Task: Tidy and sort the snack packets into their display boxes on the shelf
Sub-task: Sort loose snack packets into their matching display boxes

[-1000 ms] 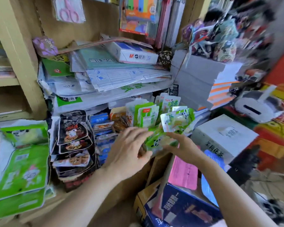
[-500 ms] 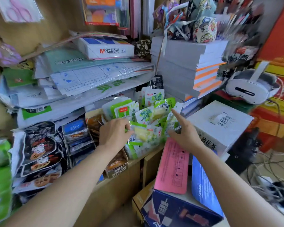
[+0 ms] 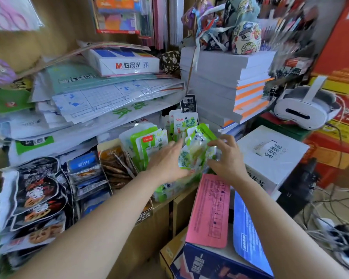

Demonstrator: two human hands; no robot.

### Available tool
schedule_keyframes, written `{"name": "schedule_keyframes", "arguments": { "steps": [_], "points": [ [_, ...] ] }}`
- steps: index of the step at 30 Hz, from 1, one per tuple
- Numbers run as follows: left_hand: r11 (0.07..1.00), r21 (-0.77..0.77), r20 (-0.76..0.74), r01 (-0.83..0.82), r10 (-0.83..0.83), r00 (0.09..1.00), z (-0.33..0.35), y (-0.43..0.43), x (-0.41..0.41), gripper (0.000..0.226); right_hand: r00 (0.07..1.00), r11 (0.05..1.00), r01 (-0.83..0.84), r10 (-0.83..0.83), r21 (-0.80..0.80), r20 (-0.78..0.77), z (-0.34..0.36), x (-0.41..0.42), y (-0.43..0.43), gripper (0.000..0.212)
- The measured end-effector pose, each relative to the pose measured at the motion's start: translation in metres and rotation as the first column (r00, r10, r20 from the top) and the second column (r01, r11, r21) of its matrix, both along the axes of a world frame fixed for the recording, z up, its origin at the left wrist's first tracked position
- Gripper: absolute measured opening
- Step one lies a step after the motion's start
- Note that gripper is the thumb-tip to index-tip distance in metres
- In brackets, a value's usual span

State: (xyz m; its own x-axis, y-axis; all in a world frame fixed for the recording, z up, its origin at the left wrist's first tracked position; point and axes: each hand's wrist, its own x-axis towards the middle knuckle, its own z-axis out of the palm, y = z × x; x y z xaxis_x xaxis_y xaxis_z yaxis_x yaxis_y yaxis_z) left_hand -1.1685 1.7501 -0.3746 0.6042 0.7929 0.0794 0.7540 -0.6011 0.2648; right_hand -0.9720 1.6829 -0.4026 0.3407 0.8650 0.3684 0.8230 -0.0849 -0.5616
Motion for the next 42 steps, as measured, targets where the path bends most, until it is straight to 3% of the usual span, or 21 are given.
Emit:
{"name": "schedule_keyframes", "arguments": {
  "steps": [3, 5, 8, 10, 13, 16, 20, 24, 31, 34, 37, 42],
  "points": [
    [0.992, -0.005, 0.096, 0.127, -0.126, 0.987, -0.016, -0.013, -0.006, 0.064, 0.979, 1.000, -0.021, 0.025, 0.022, -0.201, 0.012, 0.006, -0.016, 0.054],
    [0.978, -0.013, 0.124, 0.206, -0.203, 0.971, -0.025, -0.024, -0.011, 0.056, 0.956, 0.992, -0.099, 0.118, 0.083, -0.268, 0.020, 0.006, -0.026, 0.069],
    [0.951, 0.111, 0.060, 0.289, -0.297, 0.953, -0.035, -0.036, -0.018, 0.058, 0.946, 0.970, -0.222, 0.239, 0.102, -0.218, 0.023, -0.003, -0.030, 0.075],
    [0.933, 0.167, 0.012, 0.318, -0.325, 0.946, -0.038, -0.041, -0.024, 0.062, 0.959, 0.971, -0.238, 0.240, 0.032, -0.151, 0.020, -0.008, -0.025, 0.058],
    [0.923, 0.115, 0.106, 0.368, -0.380, 0.919, -0.036, -0.050, -0.033, 0.064, 0.986, 0.987, -0.160, 0.161, 0.026, -0.043, 0.011, -0.011, -0.018, 0.030],
    [0.947, 0.103, 0.155, 0.304, -0.317, 0.936, -0.032, -0.050, -0.042, 0.061, 0.996, 0.996, -0.088, 0.089, 0.021, -0.023, 0.007, -0.005, -0.018, 0.027],
    [0.972, 0.201, -0.135, 0.123, -0.097, 0.986, -0.028, -0.038, -0.051, 0.059, 0.999, 0.998, -0.035, 0.034, -0.060, -0.017, 0.015, -0.001, -0.022, 0.024],
    [0.966, 0.244, -0.190, 0.089, -0.043, 0.981, -0.023, -0.038, -0.048, 0.064, 1.000, 0.998, 0.014, -0.015, -0.061, -0.013, 0.022, -0.004, -0.024, 0.029],
    [0.970, 0.240, -0.057, -0.036, 0.051, 0.997, -0.029, -0.043, -0.053, 0.076, 0.975, 0.974, 0.209, -0.200, 0.093, -0.100, 0.021, -0.004, -0.019, 0.018],
    [0.978, 0.207, 0.073, 0.037, -0.053, 0.996, -0.037, -0.052, -0.045, 0.052, 0.876, 0.883, 0.431, -0.362, 0.183, -0.318, 0.028, -0.002, -0.014, 0.014],
    [0.961, 0.255, 0.228, 0.105, -0.165, 0.960, -0.049, -0.060, -0.042, 0.040, 0.751, 0.813, 0.557, -0.408, 0.167, -0.519, 0.036, 0.000, -0.008, 0.019],
    [0.879, 0.440, 0.248, 0.184, -0.316, 0.916, -0.063, -0.066, -0.049, 0.046, 0.780, 0.839, 0.509, -0.356, 0.191, -0.514, 0.039, -0.013, -0.002, 0.018]
  ]
}}
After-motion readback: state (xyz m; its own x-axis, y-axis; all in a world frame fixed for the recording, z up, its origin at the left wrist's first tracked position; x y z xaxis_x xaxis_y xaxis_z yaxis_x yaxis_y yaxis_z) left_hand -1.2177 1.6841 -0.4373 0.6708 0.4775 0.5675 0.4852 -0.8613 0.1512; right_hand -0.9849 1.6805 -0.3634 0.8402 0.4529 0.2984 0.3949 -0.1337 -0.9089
